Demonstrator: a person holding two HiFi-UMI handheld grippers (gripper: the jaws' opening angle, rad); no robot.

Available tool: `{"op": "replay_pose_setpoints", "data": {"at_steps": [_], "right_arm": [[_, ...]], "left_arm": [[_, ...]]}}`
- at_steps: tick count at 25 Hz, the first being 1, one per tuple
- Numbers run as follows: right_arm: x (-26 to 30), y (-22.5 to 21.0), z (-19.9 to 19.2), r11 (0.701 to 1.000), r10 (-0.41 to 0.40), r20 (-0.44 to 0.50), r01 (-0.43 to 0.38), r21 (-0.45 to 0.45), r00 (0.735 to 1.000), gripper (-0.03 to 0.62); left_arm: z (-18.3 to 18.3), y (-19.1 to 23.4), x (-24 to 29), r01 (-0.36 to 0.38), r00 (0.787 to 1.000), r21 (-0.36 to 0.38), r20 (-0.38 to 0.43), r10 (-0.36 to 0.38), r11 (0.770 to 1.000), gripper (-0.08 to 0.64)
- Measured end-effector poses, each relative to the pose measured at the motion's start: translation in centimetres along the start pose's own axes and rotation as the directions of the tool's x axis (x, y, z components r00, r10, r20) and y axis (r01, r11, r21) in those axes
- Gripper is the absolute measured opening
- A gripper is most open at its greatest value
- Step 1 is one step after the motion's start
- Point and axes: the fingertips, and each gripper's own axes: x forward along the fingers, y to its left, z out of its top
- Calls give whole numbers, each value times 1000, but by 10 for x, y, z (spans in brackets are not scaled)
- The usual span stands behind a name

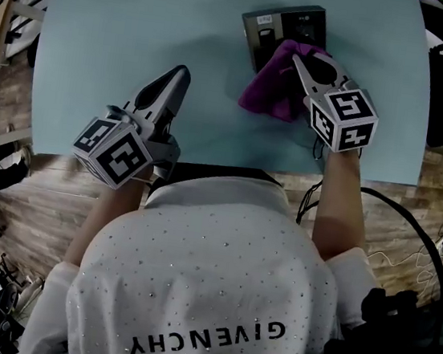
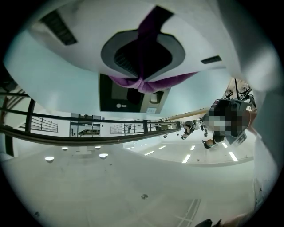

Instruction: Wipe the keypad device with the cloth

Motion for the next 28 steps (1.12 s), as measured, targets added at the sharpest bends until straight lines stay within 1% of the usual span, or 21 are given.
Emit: {"op": "replay_pose_setpoints", "data": {"at_steps": [6,11,15,19,22,25,26,28], "right_arm": [[-13,-32,-14,995,-83,-19,83,46,996,29],[-19,-45,-19,990,-108,-19,110,89,994,30],[-18,-54,-23,983,-146,-32,148,109,989,29],[-20,-57,-25,976,-148,-19,149,157,989,30],[-22,-60,-30,959,-147,8,141,244,989,29],[-25,-64,-36,926,-149,39,126,357,988,31],[-26,-66,-38,916,-156,41,129,379,987,29],[-28,-69,-40,907,-177,31,150,394,984,29]], "left_arm": [[3,5,1,-3,1000,4,-5,3,1000,0],[7,8,3,-2,1000,3,-10,2,1000,0],[6,11,8,10,1000,7,-20,-10,1000,0],[4,12,9,13,1000,2,-26,-13,1000,0],[2,11,11,19,999,1,-30,-19,1000,0],[-1,11,12,26,999,2,-32,-26,1000,0],[-2,10,13,27,999,1,-32,-27,1000,0],[-2,9,12,25,999,-3,-35,-25,1000,0]]}}
